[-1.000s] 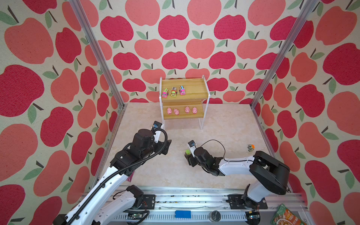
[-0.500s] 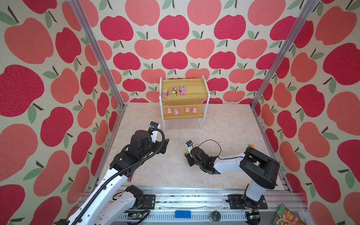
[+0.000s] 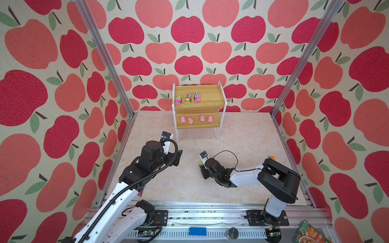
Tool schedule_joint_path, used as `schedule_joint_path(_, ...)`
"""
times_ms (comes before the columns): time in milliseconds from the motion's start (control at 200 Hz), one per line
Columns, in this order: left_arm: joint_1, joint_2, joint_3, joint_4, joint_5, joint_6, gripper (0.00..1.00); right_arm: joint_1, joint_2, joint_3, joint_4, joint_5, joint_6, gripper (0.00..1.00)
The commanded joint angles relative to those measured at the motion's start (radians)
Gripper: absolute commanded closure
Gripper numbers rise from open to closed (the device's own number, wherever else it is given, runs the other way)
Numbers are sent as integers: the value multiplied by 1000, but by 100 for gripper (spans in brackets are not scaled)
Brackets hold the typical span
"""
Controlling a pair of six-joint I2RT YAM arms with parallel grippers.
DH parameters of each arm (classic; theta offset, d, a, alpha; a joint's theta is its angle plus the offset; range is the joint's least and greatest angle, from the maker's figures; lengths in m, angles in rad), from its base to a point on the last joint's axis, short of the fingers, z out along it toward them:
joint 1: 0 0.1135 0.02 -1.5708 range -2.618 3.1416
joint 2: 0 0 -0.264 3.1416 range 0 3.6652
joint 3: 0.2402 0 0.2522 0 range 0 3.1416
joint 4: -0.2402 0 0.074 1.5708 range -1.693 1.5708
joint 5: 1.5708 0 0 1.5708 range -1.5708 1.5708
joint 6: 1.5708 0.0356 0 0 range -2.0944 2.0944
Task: Organize plastic toys on shelves
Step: Pick up the plastic toy from the center of the table, then place the plastic toy on the shelf.
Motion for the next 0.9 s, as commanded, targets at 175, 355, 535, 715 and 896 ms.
schedule_joint_path(175, 6, -5, -12, 26, 1, 10, 1, 2, -146, 159, -233, 31, -83, 79)
schedule_joint_path(355, 7, -13, -15, 28, -15, 13, 1, -18, -220, 278, -383, 17, -111, 79)
schedule_joint_path(535, 8, -23, -24, 39, -5, 18, 1, -45, -243, 445, -573, -19, -140, 79)
schedule_joint_path(715, 8, -21, -27, 48, 25, 19, 1, -75, -217, 651, -732, -40, -186, 79)
schedule_joint_path(896, 8, -1, -28, 48, 38, 21, 1, -98, -145, 884, -861, -21, -222, 80)
